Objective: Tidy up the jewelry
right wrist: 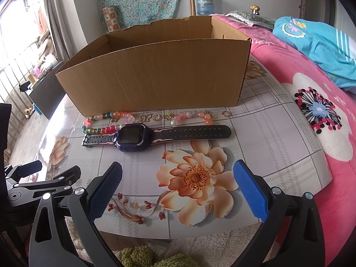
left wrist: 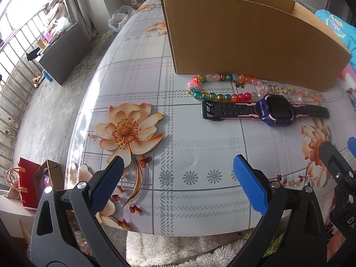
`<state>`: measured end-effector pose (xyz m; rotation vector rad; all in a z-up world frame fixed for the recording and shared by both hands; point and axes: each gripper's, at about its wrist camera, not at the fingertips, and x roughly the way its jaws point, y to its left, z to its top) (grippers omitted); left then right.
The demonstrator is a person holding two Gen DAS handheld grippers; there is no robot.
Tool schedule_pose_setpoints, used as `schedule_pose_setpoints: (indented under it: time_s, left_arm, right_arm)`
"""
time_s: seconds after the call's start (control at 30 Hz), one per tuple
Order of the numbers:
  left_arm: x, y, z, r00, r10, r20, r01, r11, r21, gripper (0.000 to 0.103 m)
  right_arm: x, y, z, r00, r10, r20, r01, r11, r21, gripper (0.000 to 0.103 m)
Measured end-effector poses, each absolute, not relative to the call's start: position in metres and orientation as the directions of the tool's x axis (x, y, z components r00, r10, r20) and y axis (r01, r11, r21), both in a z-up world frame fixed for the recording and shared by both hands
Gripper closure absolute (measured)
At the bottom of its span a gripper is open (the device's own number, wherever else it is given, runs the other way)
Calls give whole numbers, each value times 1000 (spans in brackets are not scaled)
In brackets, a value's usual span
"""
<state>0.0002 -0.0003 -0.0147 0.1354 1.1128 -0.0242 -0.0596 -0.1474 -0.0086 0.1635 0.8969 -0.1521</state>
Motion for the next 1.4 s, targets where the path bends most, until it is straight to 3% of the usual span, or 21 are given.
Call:
schedule_pose_setpoints:
  time_s: [0.53,0.7,0.93,1.13,1.37,1.4]
  left_arm:
    - [6,-2,-22,464,58,-884,109,986,123,8]
    - [4,7,-18,528,33,-848,144,981,127,8]
    - [2,40,-10,590,-161,-791,194,980,-54,8]
    - [4,54,-6,597,-230,-769,230,967,-111,8]
    - [7,51,-8,577,-290,-763,274,949,-154,8]
    - [6,50,-9,576,-303,-759,282,945,-164,8]
  right_arm:
    - [-55,-154,-11,631,-40,-775,170,982,87,5]
    - [-44,-146,-2,663,1,-749,39,999,36,5]
    - [-11,-124,-7,603,167,-780,-228,973,32,6]
    - [11,-105,-25,524,183,-832,-347,938,-13,21]
    - [25,-93,-37,461,154,-874,-444,893,-77,29]
    - [26,-93,-36,451,158,-878,-453,888,-73,35]
